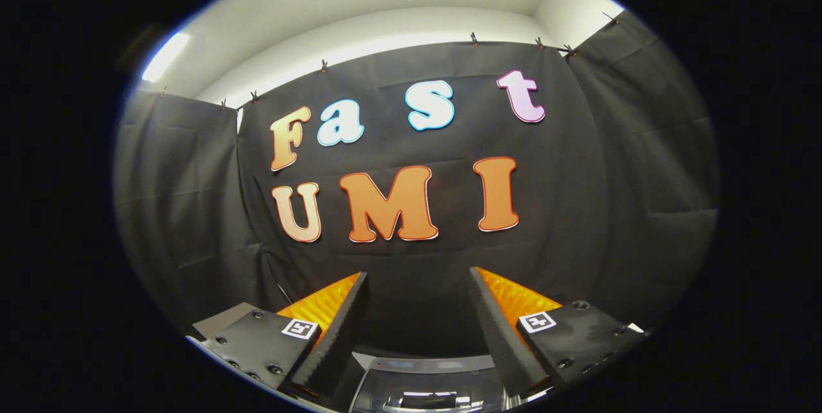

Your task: Put the clothes into the washing machine and then close the washing machine lid.

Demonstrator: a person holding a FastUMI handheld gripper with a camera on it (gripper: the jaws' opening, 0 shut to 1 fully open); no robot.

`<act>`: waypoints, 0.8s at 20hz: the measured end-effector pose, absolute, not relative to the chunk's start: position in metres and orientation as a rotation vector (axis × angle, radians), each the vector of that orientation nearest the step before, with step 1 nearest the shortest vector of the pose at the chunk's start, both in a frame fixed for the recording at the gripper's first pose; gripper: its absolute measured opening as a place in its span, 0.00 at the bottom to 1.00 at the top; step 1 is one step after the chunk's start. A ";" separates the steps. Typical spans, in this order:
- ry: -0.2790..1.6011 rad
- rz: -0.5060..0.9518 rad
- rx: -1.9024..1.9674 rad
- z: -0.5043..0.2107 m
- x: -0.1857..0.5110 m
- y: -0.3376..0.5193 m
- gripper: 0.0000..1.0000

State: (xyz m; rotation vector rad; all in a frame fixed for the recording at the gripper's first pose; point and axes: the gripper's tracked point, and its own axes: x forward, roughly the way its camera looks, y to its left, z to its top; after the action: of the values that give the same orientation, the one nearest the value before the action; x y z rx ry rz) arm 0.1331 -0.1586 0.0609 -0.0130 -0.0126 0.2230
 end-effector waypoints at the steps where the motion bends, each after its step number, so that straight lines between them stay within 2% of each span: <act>1: -0.016 0.219 -0.018 0.063 0.131 -0.157 0.98; 6: -0.049 0.176 -0.033 0.073 0.111 -0.144 0.98; 13: -0.079 0.024 -0.038 0.070 0.081 -0.148 0.98; 16: -0.100 0.015 -0.052 0.076 0.068 -0.140 0.98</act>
State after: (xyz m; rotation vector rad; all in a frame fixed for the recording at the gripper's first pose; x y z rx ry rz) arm 0.0685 -0.1399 0.0756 -0.0522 -0.0998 0.0151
